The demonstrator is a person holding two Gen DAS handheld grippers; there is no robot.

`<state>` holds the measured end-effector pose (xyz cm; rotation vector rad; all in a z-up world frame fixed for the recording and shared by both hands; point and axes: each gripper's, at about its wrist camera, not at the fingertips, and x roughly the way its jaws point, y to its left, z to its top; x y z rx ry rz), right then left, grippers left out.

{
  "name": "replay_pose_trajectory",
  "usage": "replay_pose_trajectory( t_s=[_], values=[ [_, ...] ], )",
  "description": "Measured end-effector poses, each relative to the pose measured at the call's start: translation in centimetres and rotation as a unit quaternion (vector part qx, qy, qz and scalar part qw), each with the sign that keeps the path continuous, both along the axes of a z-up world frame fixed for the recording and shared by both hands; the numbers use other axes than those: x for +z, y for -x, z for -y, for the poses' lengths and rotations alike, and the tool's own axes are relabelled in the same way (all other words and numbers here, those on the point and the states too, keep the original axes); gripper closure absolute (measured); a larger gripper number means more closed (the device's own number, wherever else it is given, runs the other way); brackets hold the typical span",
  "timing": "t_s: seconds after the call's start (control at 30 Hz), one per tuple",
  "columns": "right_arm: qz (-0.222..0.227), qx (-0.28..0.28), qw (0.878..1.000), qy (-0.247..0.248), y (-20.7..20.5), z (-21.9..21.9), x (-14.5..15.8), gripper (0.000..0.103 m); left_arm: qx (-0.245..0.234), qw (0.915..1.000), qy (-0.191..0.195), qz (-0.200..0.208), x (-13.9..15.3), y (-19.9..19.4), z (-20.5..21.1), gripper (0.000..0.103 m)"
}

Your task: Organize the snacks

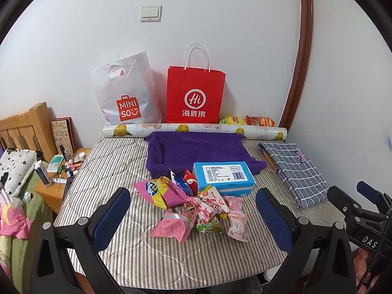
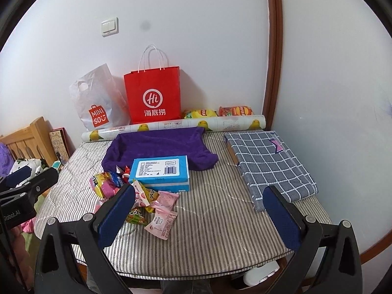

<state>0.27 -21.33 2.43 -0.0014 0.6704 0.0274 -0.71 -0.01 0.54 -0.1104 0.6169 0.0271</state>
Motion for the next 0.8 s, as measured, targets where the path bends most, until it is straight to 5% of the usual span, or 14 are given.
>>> replay_pose_trajectory(
  t_s=[0.8],
  values=[
    [0.001, 0.001, 1.0, -0.005, 0.1, 0.0, 0.0, 0.0, 0.001, 1.0, 0.0, 0.0, -0.39, 0.17, -0.02, 0.0]
  ],
)
